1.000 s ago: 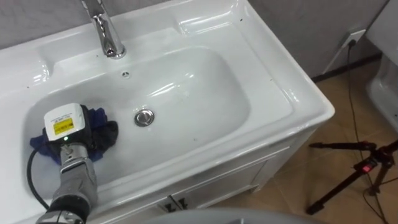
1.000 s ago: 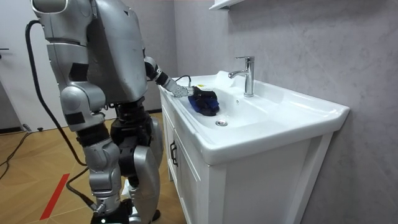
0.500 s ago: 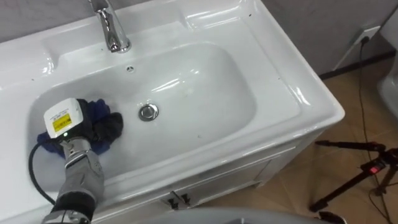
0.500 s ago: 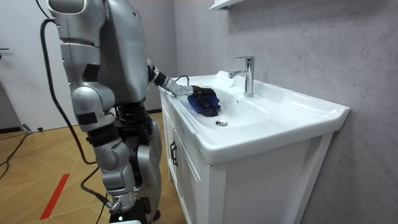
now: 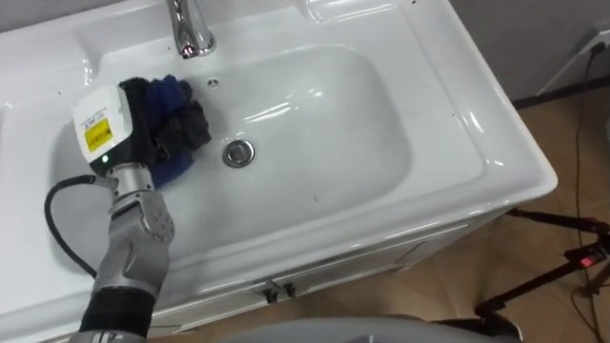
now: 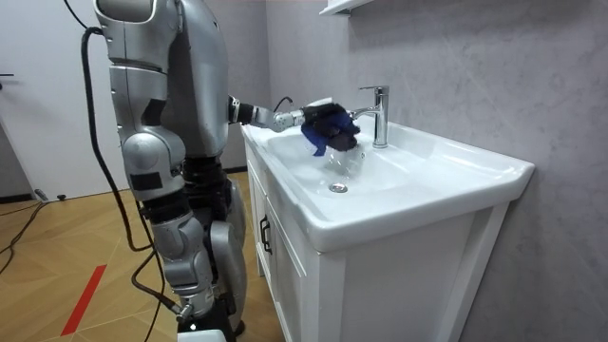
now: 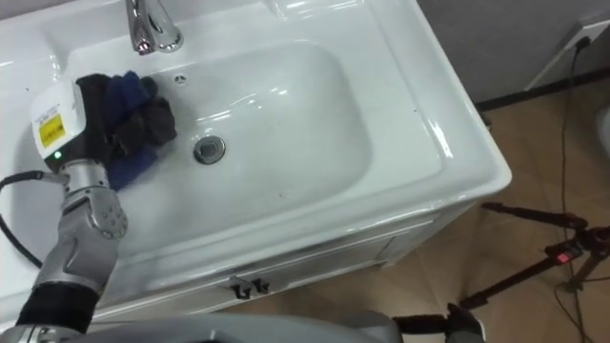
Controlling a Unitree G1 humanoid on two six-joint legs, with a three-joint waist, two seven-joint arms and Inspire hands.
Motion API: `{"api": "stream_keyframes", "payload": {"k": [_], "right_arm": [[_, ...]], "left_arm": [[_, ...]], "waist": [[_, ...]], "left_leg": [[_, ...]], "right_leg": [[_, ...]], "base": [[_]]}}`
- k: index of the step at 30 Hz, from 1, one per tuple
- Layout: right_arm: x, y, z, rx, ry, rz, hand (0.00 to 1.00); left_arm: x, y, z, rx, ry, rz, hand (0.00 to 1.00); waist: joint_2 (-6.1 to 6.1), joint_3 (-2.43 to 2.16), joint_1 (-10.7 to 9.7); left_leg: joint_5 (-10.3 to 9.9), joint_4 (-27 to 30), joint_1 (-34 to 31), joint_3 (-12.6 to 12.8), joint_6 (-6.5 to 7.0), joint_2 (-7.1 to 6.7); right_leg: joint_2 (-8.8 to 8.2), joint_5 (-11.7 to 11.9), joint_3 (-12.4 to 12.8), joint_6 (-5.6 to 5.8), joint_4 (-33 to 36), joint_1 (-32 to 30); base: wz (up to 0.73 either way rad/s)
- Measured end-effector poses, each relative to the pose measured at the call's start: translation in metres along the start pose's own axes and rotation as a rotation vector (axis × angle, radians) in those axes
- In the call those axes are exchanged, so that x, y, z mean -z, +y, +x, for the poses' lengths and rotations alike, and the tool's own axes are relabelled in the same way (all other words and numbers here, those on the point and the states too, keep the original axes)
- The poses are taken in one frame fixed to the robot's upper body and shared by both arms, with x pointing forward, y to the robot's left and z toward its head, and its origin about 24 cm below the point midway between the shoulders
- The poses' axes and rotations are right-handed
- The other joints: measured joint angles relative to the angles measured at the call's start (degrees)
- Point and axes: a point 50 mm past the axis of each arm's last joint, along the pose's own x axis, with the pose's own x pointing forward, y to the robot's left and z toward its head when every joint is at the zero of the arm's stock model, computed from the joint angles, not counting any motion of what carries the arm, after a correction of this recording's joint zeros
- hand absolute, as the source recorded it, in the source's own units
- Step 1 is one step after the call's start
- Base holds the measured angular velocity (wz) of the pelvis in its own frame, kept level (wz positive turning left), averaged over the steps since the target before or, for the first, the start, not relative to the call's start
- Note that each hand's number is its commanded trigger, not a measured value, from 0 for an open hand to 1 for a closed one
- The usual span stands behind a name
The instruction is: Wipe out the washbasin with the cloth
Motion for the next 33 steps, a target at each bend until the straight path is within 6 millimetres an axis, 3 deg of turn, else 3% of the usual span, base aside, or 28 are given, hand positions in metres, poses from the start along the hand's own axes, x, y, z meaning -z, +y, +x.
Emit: {"api": "stream_keyframes", "payload": {"k": [3,13,19,23,28,33], "right_arm": [[0.002,0.000,0.000,-0.002,0.000,-0.010,0.00],[0.001,0.001,0.000,-0.039,-0.004,-0.006,0.00],[0.002,-0.006,0.000,-0.007,-0.003,0.046,0.00],[0.011,-0.010,0.000,0.004,0.030,0.042,0.00],[0.007,-0.012,0.000,-0.008,0.028,0.038,0.00],[0.005,-0.015,0.001,-0.013,0.026,0.024,0.00]], "left_arm": [[-0.004,0.007,0.003,-0.032,-0.023,-0.015,1.00],[-0.026,0.039,0.014,-0.162,-0.164,-0.061,1.00],[-0.008,0.060,0.022,-0.265,-0.134,-0.015,1.00],[0.005,0.074,0.024,-0.367,-0.079,-0.008,1.00],[0.019,0.071,0.017,-0.341,-0.014,-0.007,1.00],[0.032,0.065,0.009,-0.261,0.050,0.034,1.00]], "waist": [[0.35,-0.14,0.1],[-0.14,0.12,0.3],[-0.07,0.11,0.5],[0.69,0.06,1.7],[1.75,0.02,2.5],[1.78,0.03,3.7]], "left_leg": [[0.0,0.0,0.1,-0.1,0.00,-0.01],[0.0,0.1,0.1,-0.1,-0.04,0.00],[0.0,0.3,-0.2,-0.2,-0.07,-0.06],[0.0,0.3,-0.2,-0.2,-0.07,-0.13],[0.0,0.2,0.0,-0.2,-0.07,-0.16],[0.0,0.1,-0.1,-0.3,-0.07,-0.15]], "right_leg": [[-0.01,0.0,-0.1,0.00,0.0,0.1],[-0.03,0.0,-0.5,0.00,0.1,0.3],[-0.03,0.0,-0.3,0.01,-0.1,0.0],[-0.10,0.0,-0.4,0.02,-0.1,0.0],[-0.15,0.0,-0.7,0.03,0.0,0.2],[-0.15,0.0,-1.0,0.03,0.0,0.2]], "base": [[0.02],[0.02],[-0.02],[0.00],[0.04],[0.02]]}}
